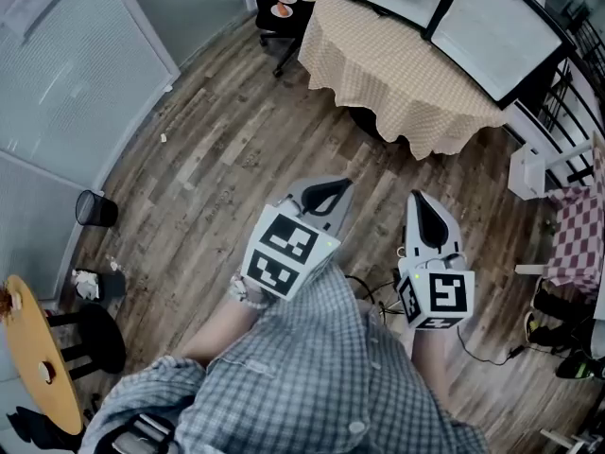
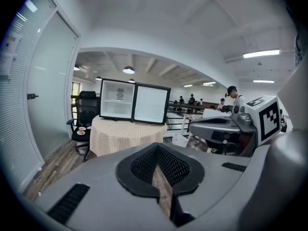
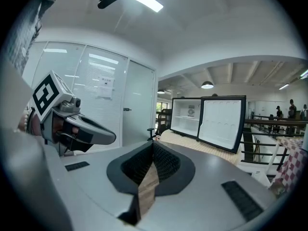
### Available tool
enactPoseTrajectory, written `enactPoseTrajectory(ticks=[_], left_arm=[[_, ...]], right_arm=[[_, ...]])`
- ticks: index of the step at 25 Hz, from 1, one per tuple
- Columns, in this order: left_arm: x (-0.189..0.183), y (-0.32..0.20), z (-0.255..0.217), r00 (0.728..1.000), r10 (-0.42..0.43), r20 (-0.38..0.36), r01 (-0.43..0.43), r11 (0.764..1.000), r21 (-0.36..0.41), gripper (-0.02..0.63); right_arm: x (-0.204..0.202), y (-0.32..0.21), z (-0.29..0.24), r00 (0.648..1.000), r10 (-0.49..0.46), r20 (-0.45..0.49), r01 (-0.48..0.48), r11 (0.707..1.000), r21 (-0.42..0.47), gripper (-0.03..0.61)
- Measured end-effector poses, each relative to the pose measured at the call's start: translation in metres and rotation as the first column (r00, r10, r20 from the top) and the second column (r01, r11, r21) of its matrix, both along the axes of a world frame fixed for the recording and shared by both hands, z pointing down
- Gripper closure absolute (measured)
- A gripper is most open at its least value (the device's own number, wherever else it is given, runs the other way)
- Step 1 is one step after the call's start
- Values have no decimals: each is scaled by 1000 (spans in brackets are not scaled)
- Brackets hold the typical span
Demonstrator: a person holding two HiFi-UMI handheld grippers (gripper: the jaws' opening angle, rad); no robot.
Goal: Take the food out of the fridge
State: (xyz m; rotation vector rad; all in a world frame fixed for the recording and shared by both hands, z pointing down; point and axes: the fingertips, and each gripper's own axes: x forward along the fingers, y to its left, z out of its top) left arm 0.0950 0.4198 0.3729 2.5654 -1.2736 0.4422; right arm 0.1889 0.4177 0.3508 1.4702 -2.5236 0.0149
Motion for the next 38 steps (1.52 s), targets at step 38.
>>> enactPoseTrajectory(ticks=[38], left_arm=[[-104, 20, 3, 974, -225, 33, 225, 974, 6, 607]], right_arm=[[-56, -9, 25, 990, -116, -86, 110, 992, -68, 569]])
